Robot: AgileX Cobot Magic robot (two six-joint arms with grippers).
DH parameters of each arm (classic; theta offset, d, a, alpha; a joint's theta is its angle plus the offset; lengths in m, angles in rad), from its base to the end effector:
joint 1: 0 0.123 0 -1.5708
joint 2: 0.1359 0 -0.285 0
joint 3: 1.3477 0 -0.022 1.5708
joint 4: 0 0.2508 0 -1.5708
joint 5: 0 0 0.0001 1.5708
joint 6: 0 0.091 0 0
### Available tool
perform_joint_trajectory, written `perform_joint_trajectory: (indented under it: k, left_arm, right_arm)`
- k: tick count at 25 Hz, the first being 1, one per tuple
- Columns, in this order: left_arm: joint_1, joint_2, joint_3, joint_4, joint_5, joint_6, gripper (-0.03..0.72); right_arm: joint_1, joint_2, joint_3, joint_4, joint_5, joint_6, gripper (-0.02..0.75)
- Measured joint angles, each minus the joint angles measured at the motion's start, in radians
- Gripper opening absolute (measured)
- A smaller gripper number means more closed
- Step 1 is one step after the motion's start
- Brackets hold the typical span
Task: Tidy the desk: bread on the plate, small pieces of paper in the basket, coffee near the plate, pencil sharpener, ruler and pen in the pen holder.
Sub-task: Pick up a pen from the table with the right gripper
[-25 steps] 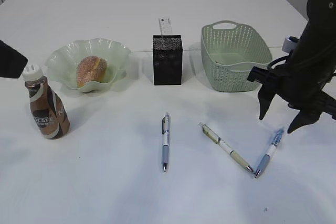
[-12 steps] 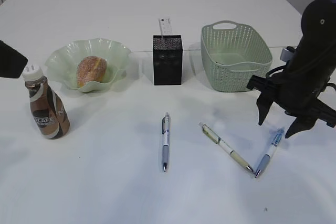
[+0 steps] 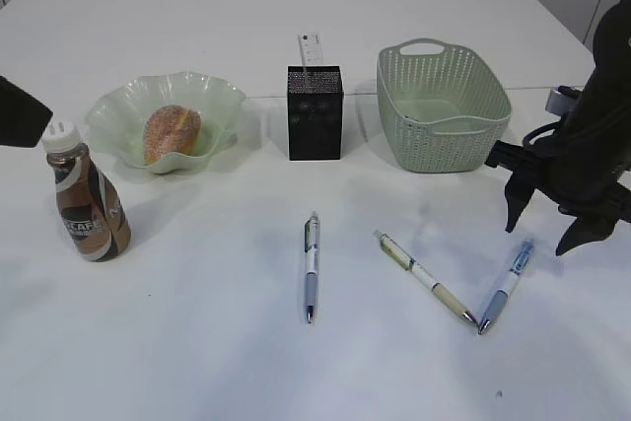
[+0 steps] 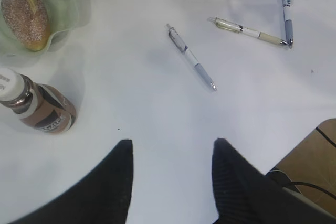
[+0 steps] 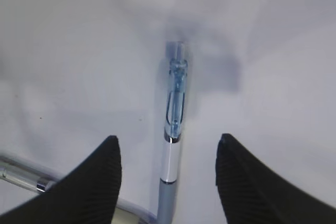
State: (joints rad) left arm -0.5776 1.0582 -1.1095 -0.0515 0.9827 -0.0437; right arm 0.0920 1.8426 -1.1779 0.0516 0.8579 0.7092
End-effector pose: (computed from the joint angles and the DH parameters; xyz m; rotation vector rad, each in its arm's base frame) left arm 0.1662 -0.1130 0.3764 0.6300 2.3607 -0.3464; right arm 0.3456 0.0355 0.1760 0.9651 2.8721 0.1377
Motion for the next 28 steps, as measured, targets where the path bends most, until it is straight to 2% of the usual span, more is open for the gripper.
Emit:
perform_joint_trajectory:
  k: [17, 28]
  left_arm:
    - [0.000, 0.000, 0.000, 0.000, 0.004, 0.000, 0.340]
    - [0.000, 0.000, 0.000, 0.000, 0.012, 0.000, 0.340]
  right_arm:
    - [0.000, 0.077, 0.010, 0.066, -0.062, -0.064, 0.454]
    - [0.000, 0.070, 0.136, 0.079, -0.133, -0.094, 0.453]
